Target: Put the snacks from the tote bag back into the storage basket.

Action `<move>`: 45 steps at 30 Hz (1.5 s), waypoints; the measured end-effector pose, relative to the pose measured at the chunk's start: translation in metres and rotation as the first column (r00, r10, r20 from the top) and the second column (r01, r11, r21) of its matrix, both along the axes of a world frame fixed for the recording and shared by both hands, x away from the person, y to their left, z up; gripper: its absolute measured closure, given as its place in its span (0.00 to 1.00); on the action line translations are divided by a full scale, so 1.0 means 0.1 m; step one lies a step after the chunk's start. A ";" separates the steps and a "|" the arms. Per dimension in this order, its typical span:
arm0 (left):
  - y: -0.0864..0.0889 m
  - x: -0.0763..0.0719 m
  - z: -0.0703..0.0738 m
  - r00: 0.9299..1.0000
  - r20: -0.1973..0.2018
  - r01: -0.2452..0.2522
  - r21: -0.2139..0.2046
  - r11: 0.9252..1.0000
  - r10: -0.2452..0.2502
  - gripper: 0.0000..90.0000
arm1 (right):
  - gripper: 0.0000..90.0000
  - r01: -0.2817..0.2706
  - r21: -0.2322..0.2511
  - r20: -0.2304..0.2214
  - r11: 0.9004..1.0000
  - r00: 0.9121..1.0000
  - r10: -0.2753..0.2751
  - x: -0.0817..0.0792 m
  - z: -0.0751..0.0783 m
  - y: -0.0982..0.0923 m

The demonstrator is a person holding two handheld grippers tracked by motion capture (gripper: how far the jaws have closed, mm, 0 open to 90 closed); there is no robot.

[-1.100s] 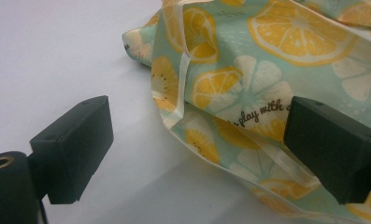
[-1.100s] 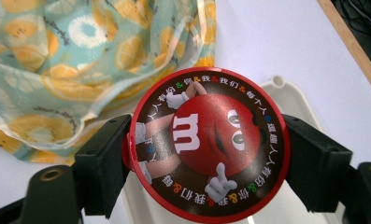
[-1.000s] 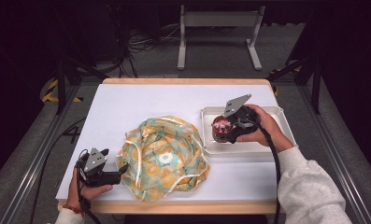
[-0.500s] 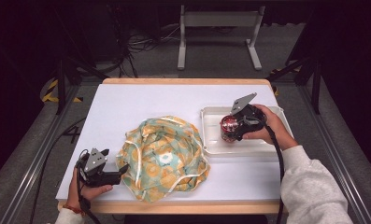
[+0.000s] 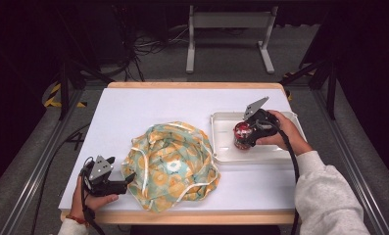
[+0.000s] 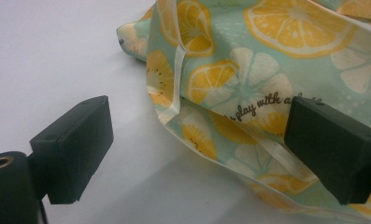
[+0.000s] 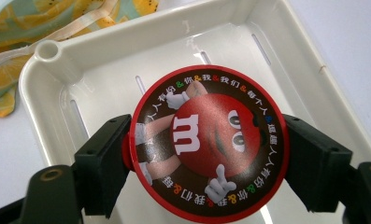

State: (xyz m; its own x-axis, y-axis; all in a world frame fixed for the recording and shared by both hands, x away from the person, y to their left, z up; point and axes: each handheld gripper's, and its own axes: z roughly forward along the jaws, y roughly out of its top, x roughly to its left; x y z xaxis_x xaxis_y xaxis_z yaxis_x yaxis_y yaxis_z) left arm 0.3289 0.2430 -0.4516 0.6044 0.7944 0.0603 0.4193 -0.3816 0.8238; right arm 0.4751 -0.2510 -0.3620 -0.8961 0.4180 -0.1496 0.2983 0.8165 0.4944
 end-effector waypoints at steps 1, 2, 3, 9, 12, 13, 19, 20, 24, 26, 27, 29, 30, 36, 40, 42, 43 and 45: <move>0.00 0.00 0.00 1.000 0.000 0.000 0.002 1.000 0.000 0.10 | 0.26 0.000 -0.004 -0.004 1.000 1.000 0.000 0.00 -0.01 0.01; 0.00 0.00 0.00 1.000 -0.001 0.000 0.001 1.000 0.000 0.10 | 0.26 -0.004 -0.006 -0.007 1.000 1.000 0.004 0.00 -0.01 0.01; 0.00 0.00 0.00 1.000 -0.001 0.000 0.001 1.000 0.000 0.10 | 0.26 -0.006 -0.008 -0.009 1.000 1.000 0.006 0.01 -0.02 0.01; 0.00 0.00 0.00 1.000 -0.007 0.001 0.007 1.000 -0.001 0.10 | 0.26 -0.019 -0.028 -0.023 0.999 1.000 0.018 0.02 -0.05 0.03; 0.00 0.00 -0.01 1.000 -0.006 -0.001 0.010 1.000 0.001 0.10 | 0.26 -0.021 -0.033 -0.037 0.999 0.999 0.020 0.04 -0.07 0.02; 0.00 0.00 -0.01 1.000 -0.006 -0.001 0.010 1.000 0.001 0.10 | 0.26 -0.021 -0.033 -0.037 0.999 0.999 0.020 0.04 -0.07 0.02; -0.01 0.00 -0.01 1.000 -0.007 0.005 0.014 1.000 -0.005 0.10 | 0.25 -0.018 -0.028 -0.013 0.999 1.000 0.017 0.01 -0.10 -0.03; -0.01 0.00 -0.01 1.000 -0.008 0.005 0.013 1.000 -0.005 0.10 | 0.24 -0.014 -0.024 0.000 1.000 1.000 0.014 -0.01 -0.10 -0.04; -0.01 0.00 -0.01 1.000 -0.007 0.006 0.017 1.000 -0.006 0.10 | 0.17 0.016 0.020 0.030 1.000 0.999 -0.017 -0.04 -0.07 -0.13; -0.01 0.00 -0.01 1.000 -0.008 0.007 0.021 1.000 -0.007 0.10 | 0.17 0.031 0.044 0.025 0.999 0.999 -0.032 -0.05 -0.06 -0.19; -0.01 0.00 -0.01 1.000 -0.010 0.009 0.023 1.000 -0.009 0.10 | 0.16 0.039 0.043 0.029 0.998 0.999 -0.040 -0.05 -0.06 -0.20; -0.02 0.00 -0.01 1.000 -0.011 0.012 0.020 1.000 -0.012 0.10 | 0.17 0.056 0.045 0.027 0.997 0.998 -0.057 -0.05 -0.07 -0.25; -0.02 0.00 -0.01 1.000 -0.011 0.012 0.019 1.000 -0.012 0.10 | 0.17 0.061 0.049 0.025 0.997 0.998 -0.062 -0.06 -0.07 -0.26; -0.02 0.00 -0.01 1.000 -0.012 0.013 0.019 1.000 -0.012 0.10 | 0.16 0.065 0.080 0.030 0.995 0.997 -0.068 -0.09 -0.05 -0.27; -0.02 0.00 -0.01 1.000 -0.013 0.013 0.022 1.000 -0.013 0.10 | 0.16 0.070 0.085 0.038 0.994 0.997 -0.073 -0.11 -0.04 -0.26; -0.01 -0.01 -0.01 1.000 -0.010 0.015 0.022 1.000 -0.014 0.10 | 0.18 0.076 0.085 0.045 0.993 0.996 -0.081 -0.12 -0.03 -0.26; -0.01 -0.01 -0.01 1.000 -0.011 0.013 0.021 1.000 -0.012 0.10 | 0.19 0.077 0.088 0.053 0.993 0.995 -0.082 -0.13 -0.03 -0.26; -0.01 -0.01 -0.01 1.000 -0.009 0.011 0.022 1.000 -0.011 0.10 | 0.20 0.062 0.075 0.077 0.995 0.995 -0.068 -0.16 -0.04 -0.25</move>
